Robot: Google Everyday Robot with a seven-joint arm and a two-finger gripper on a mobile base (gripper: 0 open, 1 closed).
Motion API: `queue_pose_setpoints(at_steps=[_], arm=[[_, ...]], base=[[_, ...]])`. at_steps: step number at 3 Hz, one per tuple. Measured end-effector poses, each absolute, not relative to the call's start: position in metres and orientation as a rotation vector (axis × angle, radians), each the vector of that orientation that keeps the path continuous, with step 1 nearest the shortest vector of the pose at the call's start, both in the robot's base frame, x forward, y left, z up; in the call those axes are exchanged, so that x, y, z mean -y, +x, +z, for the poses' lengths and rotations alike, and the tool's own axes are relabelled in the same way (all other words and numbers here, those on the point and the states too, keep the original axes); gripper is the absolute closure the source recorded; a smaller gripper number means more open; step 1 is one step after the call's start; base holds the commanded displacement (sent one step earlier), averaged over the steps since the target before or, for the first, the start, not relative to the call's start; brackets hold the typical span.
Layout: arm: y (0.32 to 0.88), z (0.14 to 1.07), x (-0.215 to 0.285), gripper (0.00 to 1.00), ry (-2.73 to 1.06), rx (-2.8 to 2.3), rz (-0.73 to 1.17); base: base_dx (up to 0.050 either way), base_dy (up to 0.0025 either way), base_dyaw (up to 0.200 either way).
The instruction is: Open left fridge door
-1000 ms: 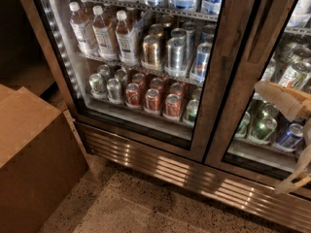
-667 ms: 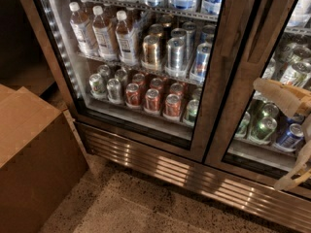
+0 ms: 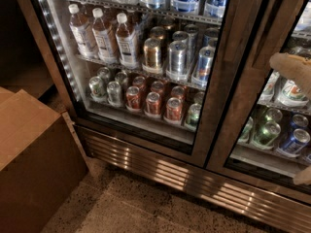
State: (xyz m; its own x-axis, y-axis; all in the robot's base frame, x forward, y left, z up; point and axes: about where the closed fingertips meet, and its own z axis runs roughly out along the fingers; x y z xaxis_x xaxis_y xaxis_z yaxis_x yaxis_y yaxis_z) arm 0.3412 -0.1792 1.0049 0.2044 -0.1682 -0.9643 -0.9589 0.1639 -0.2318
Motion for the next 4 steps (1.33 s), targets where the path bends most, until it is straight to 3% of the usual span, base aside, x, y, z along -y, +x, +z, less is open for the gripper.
queue_pose_setpoints(at_steps=[1, 2, 3, 4], arm=[[0.341, 1.005, 0.179, 0.00, -1.275, -1.231, 0.838], [0.341, 1.005, 0.179, 0.00, -1.275, -1.231, 0.838], [0.342, 1.006, 0.178, 0.00, -1.275, -1.231, 0.837], [0.350, 1.017, 0.137, 0.00, -1.335, -1.230, 0.835]], base=[[0.043, 0.00216, 0.097], [0.036, -0.00249, -0.140], [0.000, 0.00000, 0.000], [0.000, 0.00000, 0.000]])
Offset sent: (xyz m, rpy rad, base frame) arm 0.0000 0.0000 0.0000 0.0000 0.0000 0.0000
